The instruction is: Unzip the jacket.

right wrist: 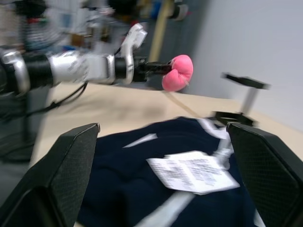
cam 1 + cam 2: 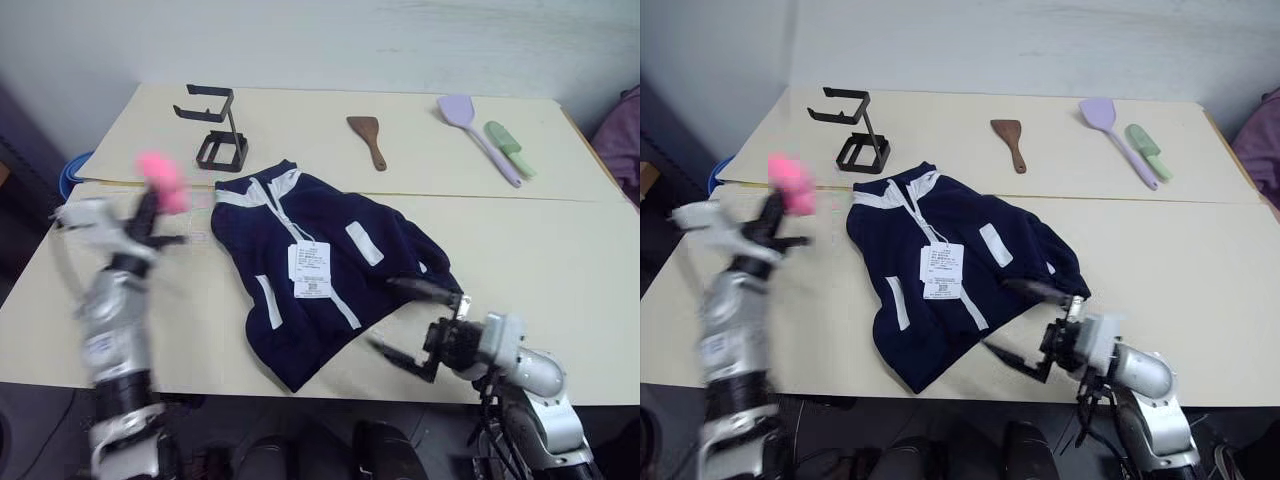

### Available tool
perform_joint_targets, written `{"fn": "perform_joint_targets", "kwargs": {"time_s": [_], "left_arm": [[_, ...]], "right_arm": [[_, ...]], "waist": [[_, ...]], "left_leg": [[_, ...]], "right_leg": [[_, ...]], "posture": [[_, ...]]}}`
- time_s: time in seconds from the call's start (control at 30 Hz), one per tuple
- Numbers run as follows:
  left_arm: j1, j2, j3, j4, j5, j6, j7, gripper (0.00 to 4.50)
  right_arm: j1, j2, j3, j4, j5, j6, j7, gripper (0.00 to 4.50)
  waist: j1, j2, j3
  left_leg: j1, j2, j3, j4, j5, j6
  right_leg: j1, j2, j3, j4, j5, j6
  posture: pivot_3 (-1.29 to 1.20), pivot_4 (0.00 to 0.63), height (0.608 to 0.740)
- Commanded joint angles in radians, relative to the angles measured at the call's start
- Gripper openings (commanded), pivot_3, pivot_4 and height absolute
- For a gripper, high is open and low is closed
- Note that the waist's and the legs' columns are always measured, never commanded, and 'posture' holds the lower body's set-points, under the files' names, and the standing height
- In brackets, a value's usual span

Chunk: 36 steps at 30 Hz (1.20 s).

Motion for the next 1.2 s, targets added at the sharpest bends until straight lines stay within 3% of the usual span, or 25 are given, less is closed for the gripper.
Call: {"fn": "perform_joint_targets", "kwargs": {"time_s": [0.03,0.17,0.27,0.4,0.57,0.73,0.83,0.87,1.1,1.2], "left_arm": [[0.065,0.06,0.074,-0.072,-0.036,0.095,0.045,0.02],[0.112,0.101,0.123,-0.05,-0.058,0.163,0.065,0.02],[0.137,0.111,0.123,-0.04,-0.056,0.191,0.058,0.63],[0.15,0.134,0.113,-0.072,-0.033,0.204,0.069,1.97],[0.16,0.176,0.053,-0.124,0.013,0.018,-0.077,3.5],[0.201,0.277,-0.088,-0.167,0.077,-0.123,-0.305,3.5],[0.189,0.357,-0.198,-0.11,0.145,-0.231,-0.454,4.37],[0.176,0.368,-0.218,-0.085,0.148,-0.245,-0.482,4.47],[-0.009,0.415,-0.439,0.179,0.263,-0.452,-0.716,4.47],[-0.151,0.387,-0.511,0.337,0.312,-0.53,-0.746,4.5]], "right_arm": [[-0.025,0.003,0.003,0.012,0.011,0.0,0.018,4.5],[-0.039,-0.002,-0.01,0.045,0.005,0.01,0.016,4.5],[-0.034,-0.003,-0.015,0.056,0.003,0.007,0.019,4.5],[-0.004,-0.009,-0.022,0.055,0.001,0.005,0.022,4.5],[0.027,-0.035,-0.013,0.023,0.003,0.046,0.025,4.5],[0.032,-0.11,0.066,-0.109,-0.029,0.284,-0.035,4.5],[-0.044,-0.093,0.124,-0.148,-0.092,0.425,-0.131,4.5],[-0.069,-0.084,0.142,-0.144,-0.115,0.446,-0.151,4.5],[-0.213,-0.031,0.296,-0.029,-0.32,0.554,-0.227,4.5],[-0.229,-0.034,0.313,-0.041,-0.348,0.663,-0.255,3.91]], "waist": [[0.02,-0.001,0.0],[0.046,-0.005,-0.002],[0.042,-0.005,-0.002],[0.038,-0.005,-0.002],[0.037,-0.005,-0.002],[0.037,-0.005,-0.002],[0.033,-0.004,-0.002],[0.03,-0.004,-0.002],[0.018,-0.003,-0.001],[0.02,-0.004,-0.002]], "left_leg": [[0.0,-0.001,-0.001,0.0,0.0,0.0],[-0.001,-0.006,-0.006,0.001,-0.001,0.002],[-0.001,-0.007,-0.008,0.001,-0.002,0.001],[-0.001,-0.006,-0.008,0.0,-0.003,0.0],[-0.001,-0.004,-0.007,0.0,-0.002,-0.001],[-0.001,-0.004,-0.006,0.0,-0.003,-0.001],[-0.001,-0.004,-0.006,0.0,-0.002,-0.002],[-0.001,-0.004,-0.006,0.0,-0.002,-0.003],[-0.004,-0.003,-0.005,-0.001,-0.002,-0.003],[-0.006,-0.005,-0.004,0.0,-0.001,0.0]], "right_leg": [[0.001,-0.001,-0.001,0.0,0.0,0.0],[0.002,-0.007,-0.002,0.0,0.0,0.0],[0.003,-0.009,-0.005,0.0,0.0,0.0],[0.002,-0.007,-0.008,0.0,0.0,-0.001],[0.002,-0.005,-0.008,-0.001,0.0,-0.001],[0.002,-0.007,-0.007,0.0,-0.001,-0.002],[0.0,-0.007,-0.007,-0.001,-0.001,-0.003],[-0.001,-0.007,-0.006,-0.002,-0.002,-0.003],[-0.004,-0.002,-0.013,0.003,-0.002,-0.004],[-0.005,0.0,-0.015,0.003,-0.002,-0.004]], "posture": [[0.0,0.15,0.74],[0.0,0.15,0.74],[0.0,0.15,0.74],[0.0,0.15,0.74],[0.0,0.15,0.74],[0.0,0.15,0.74],[0.0,0.15,0.74],[0.0,0.15,0.74],[0.0,0.15,0.74],[0.0,0.15,0.74]]}}
